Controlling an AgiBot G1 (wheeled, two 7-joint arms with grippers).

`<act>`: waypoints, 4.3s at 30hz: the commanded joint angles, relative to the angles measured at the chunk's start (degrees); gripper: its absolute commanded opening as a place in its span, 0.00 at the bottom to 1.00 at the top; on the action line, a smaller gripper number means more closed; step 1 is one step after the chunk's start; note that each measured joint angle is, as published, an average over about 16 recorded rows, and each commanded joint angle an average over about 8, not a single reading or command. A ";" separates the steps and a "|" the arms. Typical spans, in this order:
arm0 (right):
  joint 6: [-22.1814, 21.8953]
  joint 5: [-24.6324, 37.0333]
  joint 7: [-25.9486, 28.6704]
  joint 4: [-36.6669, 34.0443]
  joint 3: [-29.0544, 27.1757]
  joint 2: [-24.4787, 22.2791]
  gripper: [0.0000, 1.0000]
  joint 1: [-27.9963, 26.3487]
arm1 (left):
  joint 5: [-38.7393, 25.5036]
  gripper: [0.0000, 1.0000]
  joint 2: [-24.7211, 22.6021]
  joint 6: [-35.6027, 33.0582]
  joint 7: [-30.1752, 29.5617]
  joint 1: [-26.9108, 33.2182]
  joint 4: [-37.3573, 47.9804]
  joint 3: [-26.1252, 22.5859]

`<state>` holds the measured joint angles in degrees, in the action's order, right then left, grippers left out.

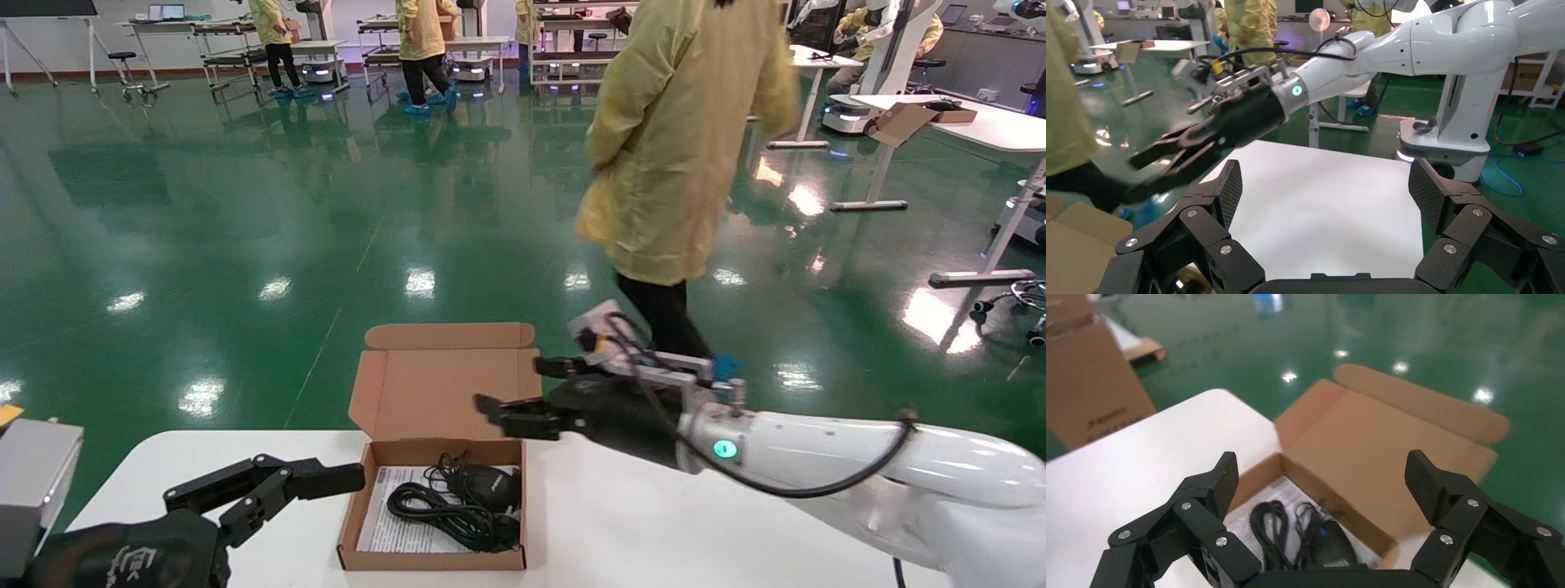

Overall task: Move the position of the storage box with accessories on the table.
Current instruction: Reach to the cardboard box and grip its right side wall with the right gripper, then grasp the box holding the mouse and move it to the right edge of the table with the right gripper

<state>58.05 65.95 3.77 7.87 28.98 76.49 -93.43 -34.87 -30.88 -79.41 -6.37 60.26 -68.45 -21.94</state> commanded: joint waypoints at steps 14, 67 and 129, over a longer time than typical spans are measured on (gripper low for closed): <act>-8.46 -2.23 20.09 2.62 1.50 1.85 1.00 2.45 | 0.00 1.00 0.00 0.00 0.00 0.00 0.00 0.00; -34.37 4.84 65.10 22.15 43.57 1.60 0.94 7.64 | 0.00 1.00 0.00 0.00 0.00 0.00 0.00 0.00; -34.51 -4.50 61.68 21.09 50.00 1.34 0.00 7.40 | 0.00 1.00 0.00 0.00 0.00 0.00 0.00 0.00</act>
<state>23.57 61.47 65.39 28.96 78.95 77.81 -86.12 -34.87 -30.88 -79.41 -6.37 60.26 -68.45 -21.94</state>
